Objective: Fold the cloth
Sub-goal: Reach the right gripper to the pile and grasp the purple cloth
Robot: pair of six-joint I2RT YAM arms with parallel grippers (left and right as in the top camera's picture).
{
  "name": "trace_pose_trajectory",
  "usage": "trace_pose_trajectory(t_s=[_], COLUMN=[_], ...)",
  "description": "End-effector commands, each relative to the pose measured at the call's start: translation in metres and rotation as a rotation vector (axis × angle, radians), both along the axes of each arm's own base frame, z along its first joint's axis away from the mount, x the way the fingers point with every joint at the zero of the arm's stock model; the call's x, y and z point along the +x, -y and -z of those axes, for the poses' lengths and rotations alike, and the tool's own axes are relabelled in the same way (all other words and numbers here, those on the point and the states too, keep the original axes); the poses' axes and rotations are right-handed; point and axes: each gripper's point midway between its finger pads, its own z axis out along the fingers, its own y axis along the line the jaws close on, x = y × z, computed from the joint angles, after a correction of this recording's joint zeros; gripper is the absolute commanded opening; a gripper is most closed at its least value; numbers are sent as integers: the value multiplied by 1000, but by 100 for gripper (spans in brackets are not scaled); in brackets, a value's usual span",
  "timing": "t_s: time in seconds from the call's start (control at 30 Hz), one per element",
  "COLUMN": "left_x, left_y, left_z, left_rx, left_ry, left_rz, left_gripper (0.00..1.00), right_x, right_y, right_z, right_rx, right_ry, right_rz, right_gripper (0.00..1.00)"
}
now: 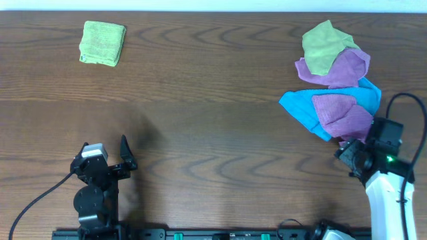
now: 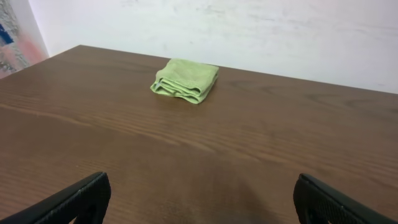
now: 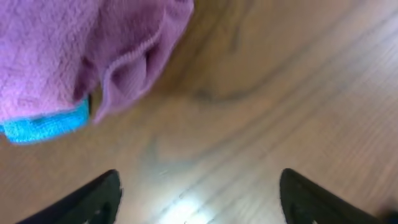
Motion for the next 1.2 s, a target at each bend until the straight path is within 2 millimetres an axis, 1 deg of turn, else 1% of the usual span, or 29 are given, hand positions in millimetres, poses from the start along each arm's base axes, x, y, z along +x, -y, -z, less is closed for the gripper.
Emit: trace_pose_trajectory(t_s=[0.0,0.07,0.17,0.27,0.33,0.43,0.5,0.57,0.67,0.7,0.73,0.77,0.8,0.83,0.93,1.0,1.07,1.17], left_x=[0,0,0,0,0,0,0,0,0,0,0,0,0,0,0,0,0,0], left_y=[-3,-3,-3,-3,-3,-3,-3,-3,-3,-3,-3,-3,-3,-3,-3,-3,-3,-3], left_z=[17,17,17,17,17,17,17,17,17,17,17,17,17,17,17,17,17,17], left_rx=[-5,-5,-5,-5,-5,-5,-5,-5,-5,-5,-5,-5,-5,-5,-5,-5,-5,-5], left_ry=[-37,-37,-37,-37,-37,-37,-37,-37,-37,-37,-37,-37,-37,-37,-37,-37,-37,-37], left_rz=[-18,-19,-19,-19,-18,-18,-18,-19,-18,-18,-18,-18,-19,-18,-18,-19,-18,-18], left_gripper=[95,96,95,95,95,95,95,95,95,95,95,95,95,95,96,95,95,95], right_x=[13,22,37,40,42,45,47,51,54,55,56,57,57,58,64,74,87,104], right_y=[-2,-3,-11,-12,-11,-10,-11,-13,-14,-14,-14,-13,-13,-13,-11,-15,-17,-21], right_z=[2,6,20,34,44,51,51,49,48,48,47,46,45,44,30,13,-20,-86], right_rx=[20,29,93,120,129,134,140,154,158,156,156,154,154,153,162,179,175,103], right_ry=[32,45,58,33,14,6,13,37,50,53,55,57,58,60,67,96,141,222], right_rz=[-84,-116,-147,-149,-148,-148,-151,-162,-167,-167,-167,-167,-168,-167,-156,-175,-220,-324], right_gripper=[78,78,78,78,76,66,58,55,44,38,21,8,1,1,1,1,1,1])
